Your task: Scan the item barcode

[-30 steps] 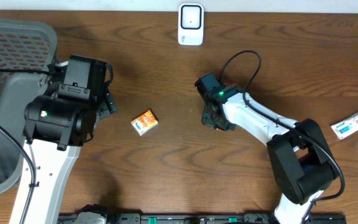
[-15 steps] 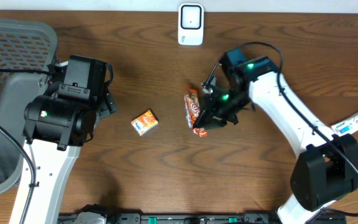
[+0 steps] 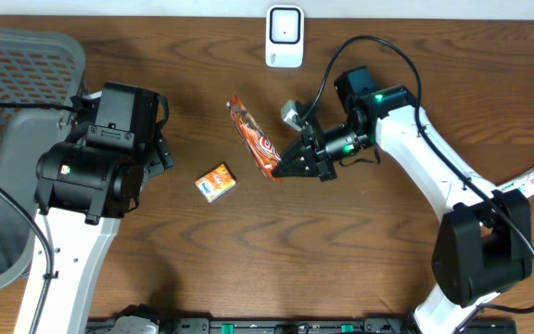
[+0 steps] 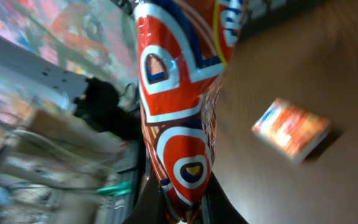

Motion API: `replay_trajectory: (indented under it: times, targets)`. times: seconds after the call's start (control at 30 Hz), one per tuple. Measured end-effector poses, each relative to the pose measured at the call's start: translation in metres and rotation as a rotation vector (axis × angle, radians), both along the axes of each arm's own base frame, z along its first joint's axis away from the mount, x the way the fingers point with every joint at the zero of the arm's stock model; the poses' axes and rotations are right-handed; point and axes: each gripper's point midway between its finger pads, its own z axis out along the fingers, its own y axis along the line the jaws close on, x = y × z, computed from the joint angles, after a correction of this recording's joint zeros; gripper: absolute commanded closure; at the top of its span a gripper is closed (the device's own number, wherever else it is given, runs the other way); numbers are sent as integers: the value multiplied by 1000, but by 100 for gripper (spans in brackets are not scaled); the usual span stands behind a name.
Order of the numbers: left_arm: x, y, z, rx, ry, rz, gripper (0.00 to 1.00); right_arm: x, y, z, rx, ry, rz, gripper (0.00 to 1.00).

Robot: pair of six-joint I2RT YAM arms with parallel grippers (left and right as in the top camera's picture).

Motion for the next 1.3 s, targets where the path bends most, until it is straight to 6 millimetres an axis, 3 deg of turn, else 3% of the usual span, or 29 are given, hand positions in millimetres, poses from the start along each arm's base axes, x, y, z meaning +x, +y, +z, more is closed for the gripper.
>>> replay_trajectory:
  times: [0.17, 0.3, 0.4, 0.5, 0.67, 0.9, 1.0, 1.3]
  targets:
    - [0, 0, 0, 0, 0, 0, 6, 18, 10, -14, 112, -105, 32, 99]
    - [0, 0, 0, 0, 0, 0, 6, 22, 16, -53, 165, 70, 30, 99]
    - [0, 0, 0, 0, 0, 0, 6, 26, 19, -95, 152, 243, 4, 99]
    - [0, 0, 0, 0, 0, 0, 6, 23, 19, -115, 111, 391, -22, 99]
    - [0, 0, 0, 0, 0, 0, 6, 25, 21, -111, 85, 542, -52, 96]
    - [0, 0, 0, 0, 0, 0, 6, 27, 22, -109, -39, 890, -126, 89]
    - [0, 0, 0, 0, 0, 0, 6, 27, 22, -109, -104, 1058, -161, 99]
    - [0, 0, 0, 0, 0, 0, 6, 17, 18, -106, -292, 1505, -249, 99]
